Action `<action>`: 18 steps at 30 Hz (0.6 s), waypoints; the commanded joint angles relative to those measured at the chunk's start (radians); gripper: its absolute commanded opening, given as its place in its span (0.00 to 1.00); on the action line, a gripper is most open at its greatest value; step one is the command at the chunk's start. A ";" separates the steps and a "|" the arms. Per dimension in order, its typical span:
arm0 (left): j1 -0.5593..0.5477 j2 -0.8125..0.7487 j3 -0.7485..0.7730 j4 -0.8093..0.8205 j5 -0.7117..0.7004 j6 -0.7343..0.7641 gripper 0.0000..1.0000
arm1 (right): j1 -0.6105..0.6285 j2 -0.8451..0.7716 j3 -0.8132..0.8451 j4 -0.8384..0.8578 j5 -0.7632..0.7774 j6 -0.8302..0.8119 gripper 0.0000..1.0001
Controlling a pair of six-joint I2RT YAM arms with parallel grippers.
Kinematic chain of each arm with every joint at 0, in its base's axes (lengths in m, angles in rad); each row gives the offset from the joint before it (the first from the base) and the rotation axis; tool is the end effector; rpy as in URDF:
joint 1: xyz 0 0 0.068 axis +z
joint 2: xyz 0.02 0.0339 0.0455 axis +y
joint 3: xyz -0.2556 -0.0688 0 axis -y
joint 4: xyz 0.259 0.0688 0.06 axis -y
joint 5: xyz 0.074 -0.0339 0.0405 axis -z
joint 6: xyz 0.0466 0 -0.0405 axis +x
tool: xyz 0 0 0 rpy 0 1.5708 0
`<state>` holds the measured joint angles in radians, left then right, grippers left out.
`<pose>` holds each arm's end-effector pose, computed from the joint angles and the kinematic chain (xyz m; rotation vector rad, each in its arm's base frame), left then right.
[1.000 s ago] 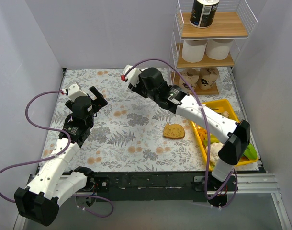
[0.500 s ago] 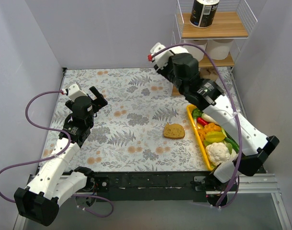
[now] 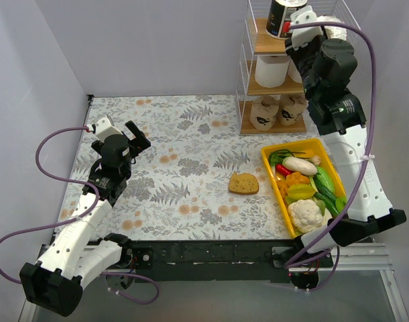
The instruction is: Place and organize the paper towels onto the shelf
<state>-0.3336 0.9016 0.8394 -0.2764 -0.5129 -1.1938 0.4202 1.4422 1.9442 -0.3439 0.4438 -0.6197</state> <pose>0.2265 -0.0543 0.3197 -1.0959 1.5558 -0.5619 0.2821 0.1041 0.5625 -0.3736 1.3962 -0.4768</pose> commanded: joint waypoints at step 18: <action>-0.001 0.013 -0.002 0.006 -0.012 0.008 0.98 | -0.256 0.234 0.199 0.235 -0.238 0.103 0.34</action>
<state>-0.3336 0.9142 0.8394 -0.2764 -0.5129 -1.1934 0.1780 1.6642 2.0804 -0.2474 0.2455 -0.5373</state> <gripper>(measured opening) 0.981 0.457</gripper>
